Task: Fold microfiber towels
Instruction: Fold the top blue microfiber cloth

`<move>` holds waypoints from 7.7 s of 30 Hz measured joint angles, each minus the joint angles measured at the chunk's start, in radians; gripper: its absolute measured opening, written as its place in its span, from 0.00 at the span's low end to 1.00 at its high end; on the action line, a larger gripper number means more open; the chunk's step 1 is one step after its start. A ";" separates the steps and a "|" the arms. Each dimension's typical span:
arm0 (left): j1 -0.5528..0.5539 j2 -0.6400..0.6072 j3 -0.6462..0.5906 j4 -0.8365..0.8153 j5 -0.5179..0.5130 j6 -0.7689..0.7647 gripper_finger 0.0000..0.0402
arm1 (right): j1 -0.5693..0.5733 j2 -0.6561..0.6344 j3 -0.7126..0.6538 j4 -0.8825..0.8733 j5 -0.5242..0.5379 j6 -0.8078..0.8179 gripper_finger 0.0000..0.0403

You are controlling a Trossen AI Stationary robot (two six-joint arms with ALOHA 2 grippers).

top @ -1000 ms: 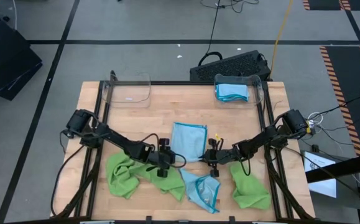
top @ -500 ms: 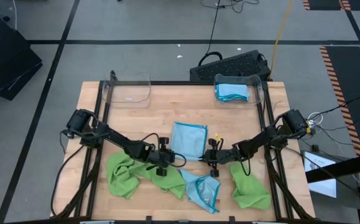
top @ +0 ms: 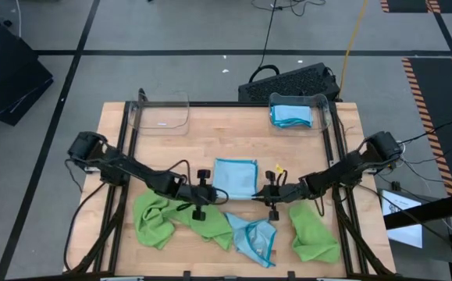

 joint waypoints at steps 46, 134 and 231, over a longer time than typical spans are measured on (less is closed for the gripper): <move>0.096 -0.061 0.003 0.036 0.275 0.086 0.01 | -0.112 -0.119 0.002 -0.041 -0.211 0.105 0.07; 0.221 -0.033 0.003 -0.052 0.016 -0.030 0.22 | -0.203 -0.109 0.163 -0.459 0.100 0.141 0.56; 0.314 0.123 0.003 0.140 0.359 -0.056 0.62 | -0.257 -0.038 -0.112 0.360 -0.139 -0.152 0.01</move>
